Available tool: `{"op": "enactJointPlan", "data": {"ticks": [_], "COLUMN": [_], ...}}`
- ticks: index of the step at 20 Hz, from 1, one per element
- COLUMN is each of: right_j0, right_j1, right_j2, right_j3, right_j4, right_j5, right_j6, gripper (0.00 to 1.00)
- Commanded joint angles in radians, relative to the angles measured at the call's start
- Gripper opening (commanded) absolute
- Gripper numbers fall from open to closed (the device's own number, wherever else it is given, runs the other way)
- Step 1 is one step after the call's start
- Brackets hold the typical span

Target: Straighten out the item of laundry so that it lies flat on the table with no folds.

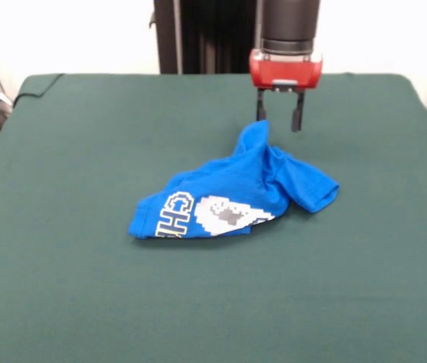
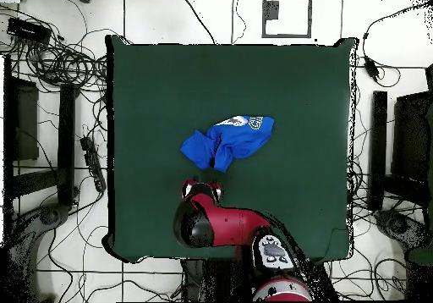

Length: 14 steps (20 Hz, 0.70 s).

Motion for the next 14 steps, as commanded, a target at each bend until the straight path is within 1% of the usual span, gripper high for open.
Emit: {"op": "enactJointPlan", "data": {"ticks": [1, 5, 8, 10, 12, 14], "right_j0": [0.040, 0.032, 0.024, 0.029, 0.045, 0.040], "right_j1": [0.001, -0.011, 0.009, 0.005, -0.013, -0.016], "right_j2": [0.089, 0.100, 0.096, 0.084, 0.061, 0.067], "right_j3": [-0.107, -0.121, -0.134, -0.141, -0.148, -0.156], "right_j4": [0.084, 0.083, 0.059, 0.056, 0.063, 0.057], "right_j5": [0.005, 0.018, -0.036, -0.041, -0.024, 0.006], "right_j6": [0.182, 0.174, 0.171, 0.167, 0.160, 0.149], "gripper": [1.00, 1.00, 1.00, 1.00, 1.00, 1.00]}}
